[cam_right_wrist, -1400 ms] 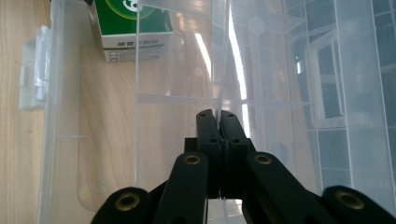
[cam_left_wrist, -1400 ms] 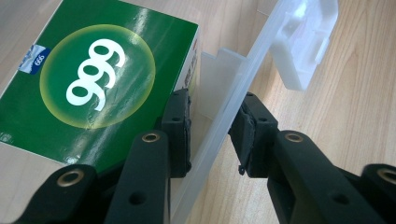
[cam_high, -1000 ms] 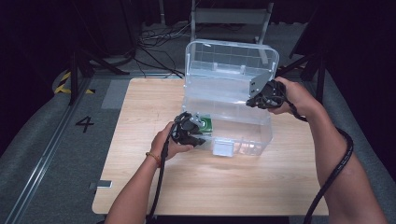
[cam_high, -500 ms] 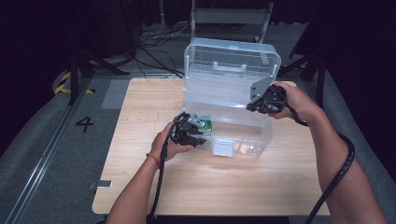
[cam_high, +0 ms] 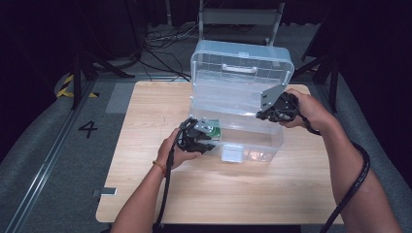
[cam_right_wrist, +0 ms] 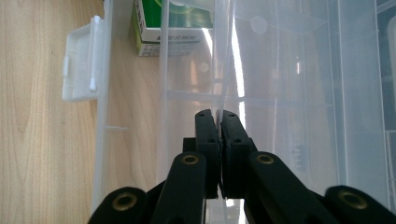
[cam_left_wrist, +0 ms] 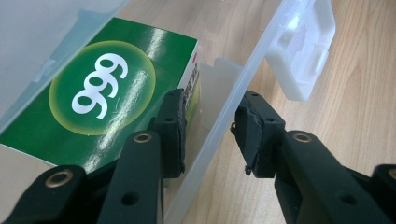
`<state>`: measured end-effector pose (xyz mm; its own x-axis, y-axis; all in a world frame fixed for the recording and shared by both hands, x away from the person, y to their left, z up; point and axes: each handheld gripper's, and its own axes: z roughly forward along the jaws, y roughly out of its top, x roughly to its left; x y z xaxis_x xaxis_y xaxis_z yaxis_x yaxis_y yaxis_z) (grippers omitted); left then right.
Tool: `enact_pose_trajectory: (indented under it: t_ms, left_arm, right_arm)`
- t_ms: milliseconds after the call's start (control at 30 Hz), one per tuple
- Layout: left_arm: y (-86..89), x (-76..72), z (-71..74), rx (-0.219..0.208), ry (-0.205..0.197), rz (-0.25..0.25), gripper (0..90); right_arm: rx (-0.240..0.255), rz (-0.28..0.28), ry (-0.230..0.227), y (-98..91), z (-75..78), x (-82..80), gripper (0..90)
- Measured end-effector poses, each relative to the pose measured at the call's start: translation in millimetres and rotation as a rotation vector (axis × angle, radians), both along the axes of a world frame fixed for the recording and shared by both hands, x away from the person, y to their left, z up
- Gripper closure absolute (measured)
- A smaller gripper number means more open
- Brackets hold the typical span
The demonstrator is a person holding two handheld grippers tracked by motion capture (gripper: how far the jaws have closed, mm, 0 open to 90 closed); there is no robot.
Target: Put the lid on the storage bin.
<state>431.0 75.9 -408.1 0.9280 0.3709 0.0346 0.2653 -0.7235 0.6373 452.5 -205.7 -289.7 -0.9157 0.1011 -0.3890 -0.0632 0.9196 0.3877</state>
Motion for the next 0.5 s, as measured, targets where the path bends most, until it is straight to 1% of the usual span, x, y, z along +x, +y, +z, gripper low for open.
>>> enact_pose_trajectory:
  t_ms: [67,100,133,167,233,300,333,367,400,433,467,500]
  left_arm:
    - [-0.1,-1.5,0.2,-0.008,-0.004,0.001,64.0]
    - [-1.8,-4.1,0.5,-0.004,-0.03,0.0,64.2]
    - [-1.8,-4.1,0.5,-0.004,-0.03,0.0,63.8]
    - [-3.1,-5.3,0.8,0.007,-0.044,-0.006,63.8]
    - [-5.6,-8.0,0.6,0.021,-0.064,-0.015,59.6]
    - [-7.4,-11.1,1.2,0.022,-0.065,-0.022,53.3]
    - [-7.8,-12.2,2.0,0.018,-0.055,-0.025,46.8]
    - [-8.1,-13.9,3.4,0.023,-0.042,-0.033,41.9]
    - [-8.3,-15.9,4.5,0.027,-0.039,-0.041,40.0]
    - [-8.2,-19.2,6.4,0.038,-0.042,-0.042,37.7]
    - [-7.1,-22.0,8.8,0.046,-0.054,-0.032,31.4]
    - [-3.5,-25.4,12.0,0.032,-0.069,-0.02,28.5]
  right_arm:
    - [-0.002,0.007,-0.002,0.2,-0.3,-0.1,88.5]
    - [-0.005,0.006,-0.002,0.0,-0.2,-0.7,88.3]
    - [-0.005,0.006,-0.002,0.0,-0.2,-0.7,88.3]
    - [-0.004,0.006,-0.006,-0.3,-0.3,-0.7,88.2]
    - [-0.002,0.007,-0.003,-0.8,-0.7,-0.9,88.3]
    - [0.001,0.006,-0.002,-1.0,-1.5,-2.2,88.2]
    - [-0.001,0.004,-0.001,-1.1,-1.9,-3.3,88.2]
    - [-0.001,0.012,-0.003,-1.3,-2.3,-3.2,88.2]
    - [-0.002,0.006,0.001,-1.4,-2.6,-4.3,88.2]
    - [-0.002,0.013,-0.001,-1.2,-3.0,-4.2,88.1]
    - [-0.007,0.013,-0.002,-1.1,-3.1,-5.2,88.0]
    - [-0.007,0.01,-0.005,-1.0,-3.4,-5.7,87.9]
